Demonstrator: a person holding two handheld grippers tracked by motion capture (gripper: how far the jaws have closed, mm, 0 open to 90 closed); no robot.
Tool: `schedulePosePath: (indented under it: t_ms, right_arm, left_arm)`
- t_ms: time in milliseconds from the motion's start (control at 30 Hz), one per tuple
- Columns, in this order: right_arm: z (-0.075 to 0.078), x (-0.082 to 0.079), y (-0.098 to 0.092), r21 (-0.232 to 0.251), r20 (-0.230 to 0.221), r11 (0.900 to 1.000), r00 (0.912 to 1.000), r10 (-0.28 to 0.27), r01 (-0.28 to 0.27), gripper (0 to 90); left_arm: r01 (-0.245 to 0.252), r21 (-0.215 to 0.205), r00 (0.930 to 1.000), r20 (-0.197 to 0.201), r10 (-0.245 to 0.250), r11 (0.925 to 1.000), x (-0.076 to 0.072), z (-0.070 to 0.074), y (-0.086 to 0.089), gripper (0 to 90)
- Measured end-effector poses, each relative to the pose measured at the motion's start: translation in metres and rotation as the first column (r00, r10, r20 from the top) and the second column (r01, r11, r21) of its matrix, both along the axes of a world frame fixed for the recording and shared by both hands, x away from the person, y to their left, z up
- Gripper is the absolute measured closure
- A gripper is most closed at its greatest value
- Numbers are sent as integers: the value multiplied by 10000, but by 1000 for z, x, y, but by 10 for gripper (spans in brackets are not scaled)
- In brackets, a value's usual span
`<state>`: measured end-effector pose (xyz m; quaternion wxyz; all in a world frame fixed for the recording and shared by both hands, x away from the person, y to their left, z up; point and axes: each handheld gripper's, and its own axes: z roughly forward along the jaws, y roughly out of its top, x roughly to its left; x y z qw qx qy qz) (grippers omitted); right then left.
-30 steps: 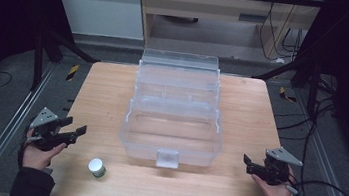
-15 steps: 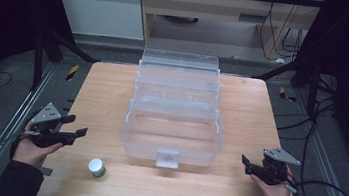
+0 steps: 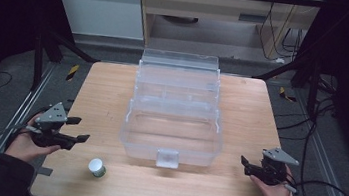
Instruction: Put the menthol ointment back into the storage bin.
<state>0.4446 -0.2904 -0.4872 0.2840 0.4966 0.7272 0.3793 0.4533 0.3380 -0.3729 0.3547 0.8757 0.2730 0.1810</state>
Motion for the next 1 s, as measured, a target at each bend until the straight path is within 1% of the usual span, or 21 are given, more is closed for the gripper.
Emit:
schedulePosePath:
  t_ms: [33,67,100,133,167,267,367,400,500,567,667,700,733,767,800,833,867,900,933,967,1000]
  right_arm:
    - [0,0,0,-9,6,10000,10000,4,-4,144]
    - [0,0,0,-42,-4,10000,10000,11,-11,144]
    - [0,0,0,-42,-4,10000,10000,11,-11,144]
    - [0,0,0,-44,-29,10000,10000,15,-15,144]
    - [0,0,0,-45,-55,10000,10000,32,-33,144]
    - [-1,0,1,-120,-86,9999,10000,42,-43,143]
    - [-1,0,1,-134,-85,9999,9999,63,-64,143]
    - [-1,0,1,-134,-85,9999,9999,63,-64,143]
    - [-1,1,1,-132,-82,9999,9999,67,-68,143]
    - [-1,1,1,-198,-65,9998,10000,75,-76,143]
    - [-1,1,1,-227,-55,9997,10000,63,-64,140]
    - [-1,1,1,-234,-56,9997,10000,62,-64,140]
    - [-1,1,0,-242,-50,9997,10000,57,-58,139]
    - [-1,1,0,-242,-50,9997,10000,57,-58,139]
    - [-1,1,0,-238,-54,9997,10000,64,-65,139]
    - [-1,1,0,-274,-48,9996,10000,68,-69,139]
    - [-1,1,0,-274,-56,9996,10000,66,-67,139]
    - [-1,1,0,-274,-56,9996,10000,66,-67,139]
    - [-1,1,0,-217,-75,9997,10000,58,-60,139]
    - [-1,1,0,-230,-67,9997,10000,60,-62,139]
    - [-1,1,0,-280,-61,9996,10000,67,-69,139]
  left_arm:
    - [98,50,9999,-42,-97,9999,0,2,-1,309]
    - [311,231,9995,-63,-310,9992,-1,5,-2,310]
    - [311,231,9995,-63,-310,9992,-1,5,-2,310]
    - [479,281,9988,-130,-476,9985,-1,7,-3,310]
    - [718,425,9973,-211,-710,9965,-2,8,-5,310]
    - [1115,666,9932,-400,-1090,9915,-4,8,-8,314]
    - [1432,952,9885,-626,-1377,9851,-5,8,-10,314]
    - [1432,952,9885,-626,-1377,9851,-5,8,-10,314]
    - [1685,1294,9842,-770,-1595,9772,-6,8,-13,313]
    - [1866,1443,9805,-898,-1749,9718,-6,8,-14,316]
    - [2043,1591,9764,-1039,-1894,9659,-7,9,-17,317]
    - [2153,1647,9736,-1127,-1985,9626,-7,10,-18,317]
    - [2286,1756,9701,-1235,-2090,9575,-7,10,-20,316]
    - [2286,1756,9701,-1235,-2090,9575,-7,10,-20,317]
    - [2395,1858,9671,-1319,-2174,9529,-7,10,-22,317]
    - [2456,1897,9653,-1372,-2220,9506,-7,10,-22,317]
    - [2566,1987,9618,-1491,-2296,9459,-8,9,-24,317]
    - [2566,1987,9618,-1491,-2296,9459,-8,9,-24,317]
    - [2658,2069,9592,-1547,-2367,9416,-7,9,-25,317]
    - [2701,2118,9576,-1605,-2392,9392,-8,8,-26,317]
    - [2812,2219,9540,-1705,-2468,9337,-8,7,-28,317]
